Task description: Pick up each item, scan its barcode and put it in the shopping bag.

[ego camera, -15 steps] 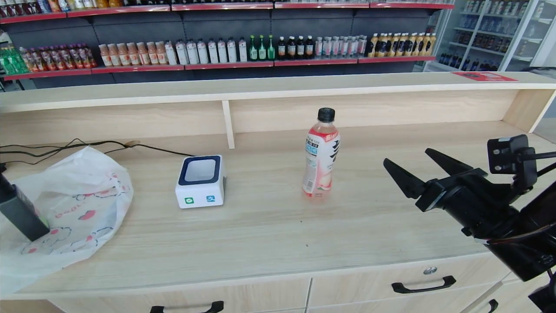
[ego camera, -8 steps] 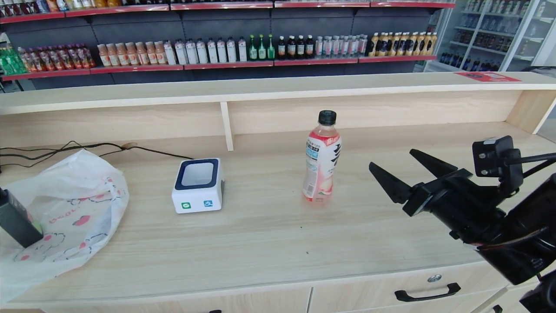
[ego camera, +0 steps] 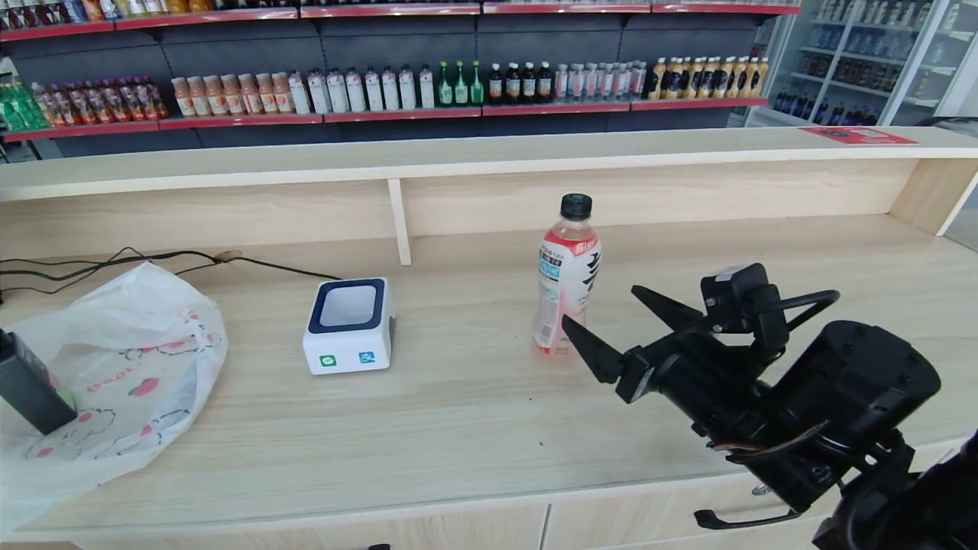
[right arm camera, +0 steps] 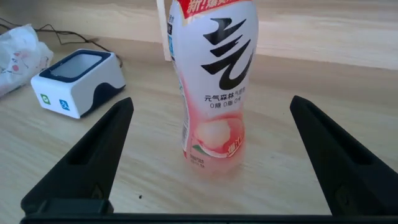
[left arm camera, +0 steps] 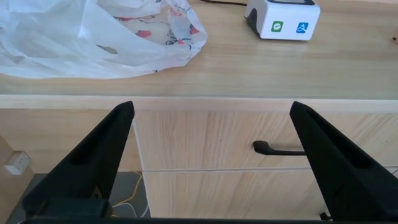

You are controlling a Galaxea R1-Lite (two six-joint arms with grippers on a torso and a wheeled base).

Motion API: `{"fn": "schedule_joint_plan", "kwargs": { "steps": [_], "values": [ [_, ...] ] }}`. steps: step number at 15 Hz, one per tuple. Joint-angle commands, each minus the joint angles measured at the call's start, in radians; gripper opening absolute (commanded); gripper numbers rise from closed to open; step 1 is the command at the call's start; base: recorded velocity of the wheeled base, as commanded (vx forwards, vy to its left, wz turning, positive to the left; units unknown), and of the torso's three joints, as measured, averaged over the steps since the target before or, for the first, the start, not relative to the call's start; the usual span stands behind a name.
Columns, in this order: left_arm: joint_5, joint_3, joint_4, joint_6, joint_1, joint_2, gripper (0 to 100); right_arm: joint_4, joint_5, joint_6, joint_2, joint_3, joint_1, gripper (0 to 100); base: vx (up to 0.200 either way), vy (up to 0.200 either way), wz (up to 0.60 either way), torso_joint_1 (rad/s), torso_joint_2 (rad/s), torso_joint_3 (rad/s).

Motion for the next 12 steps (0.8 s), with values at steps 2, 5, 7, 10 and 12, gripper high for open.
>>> {"fn": "schedule_joint_plan", "kwargs": {
  "steps": [2, 5, 7, 10, 12],
  "values": [
    [-0.002, 0.0, -0.001, 0.0, 0.0, 0.0, 100, -0.001, -0.153, 0.034, 0.123, -0.085, 0.086, 100, 0.0, 0.0, 0.0, 0.0, 0.0, 0.0],
    [0.0, 0.0, -0.001, 0.0, 0.0, 0.0, 100, -0.001, -0.192, 0.043, 0.163, -0.139, 0.108, 100, 0.0, 0.0, 0.0, 0.0, 0.0, 0.0],
    [0.0, 0.0, -0.001, 0.0, 0.0, 0.0, 100, -0.001, -0.202, 0.043, 0.178, -0.171, 0.104, 100, 0.0, 0.0, 0.0, 0.0, 0.0, 0.0],
    [-0.002, 0.0, -0.002, 0.0, 0.0, 0.0, 100, -0.001, -0.245, 0.046, 0.188, -0.202, 0.072, 100, 0.0, 0.0, 0.0, 0.0, 0.0, 0.0],
    [-0.002, 0.0, -0.002, -0.002, 0.0, 0.0, 100, -0.001, -0.243, 0.046, 0.203, -0.219, 0.057, 100, 0.0, 0.0, 0.0, 0.0, 0.0, 0.0]
  ]
}}
